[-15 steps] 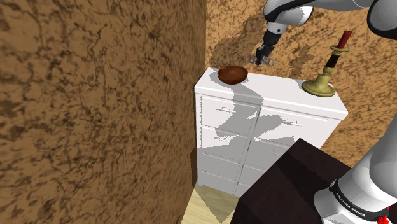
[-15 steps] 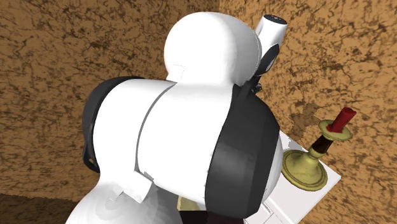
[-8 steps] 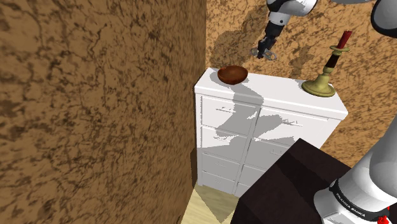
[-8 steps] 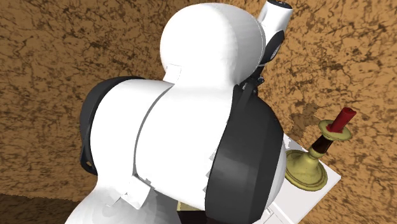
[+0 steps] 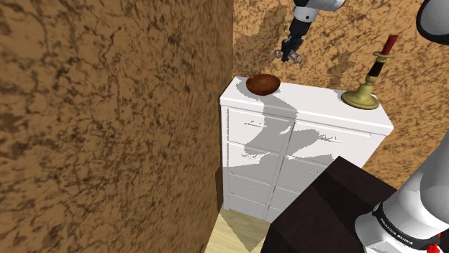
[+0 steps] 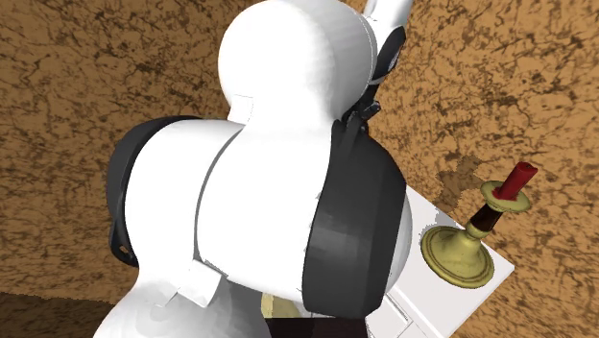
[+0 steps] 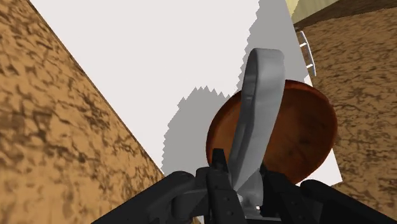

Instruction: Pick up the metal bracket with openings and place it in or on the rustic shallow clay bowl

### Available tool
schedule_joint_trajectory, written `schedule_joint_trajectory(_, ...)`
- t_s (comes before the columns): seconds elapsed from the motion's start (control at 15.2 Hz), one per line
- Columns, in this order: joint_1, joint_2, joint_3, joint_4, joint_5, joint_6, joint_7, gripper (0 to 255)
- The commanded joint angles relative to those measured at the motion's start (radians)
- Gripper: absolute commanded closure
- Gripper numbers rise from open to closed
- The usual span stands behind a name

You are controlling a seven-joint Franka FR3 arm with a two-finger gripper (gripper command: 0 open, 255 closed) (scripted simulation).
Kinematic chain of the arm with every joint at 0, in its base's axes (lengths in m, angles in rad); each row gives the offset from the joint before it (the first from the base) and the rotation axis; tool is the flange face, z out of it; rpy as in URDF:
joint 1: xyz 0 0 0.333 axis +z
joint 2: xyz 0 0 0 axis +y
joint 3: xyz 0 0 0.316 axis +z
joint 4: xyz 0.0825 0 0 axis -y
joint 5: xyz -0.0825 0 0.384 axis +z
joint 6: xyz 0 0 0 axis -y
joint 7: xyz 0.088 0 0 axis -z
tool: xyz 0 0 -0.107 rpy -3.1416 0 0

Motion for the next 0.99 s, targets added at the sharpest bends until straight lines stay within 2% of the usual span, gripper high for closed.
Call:
schedule_joint_trajectory(0.0,0.020,0.023,0.014,0.036,0.000,-0.007,0.041,255)
schedule_joint_trajectory(0.33,0.074,0.079,0.048,0.121,-0.004,-0.023,0.142,255)
schedule_joint_trajectory(0.92,0.080,0.084,0.054,0.008,0.008,0.093,0.120,255)
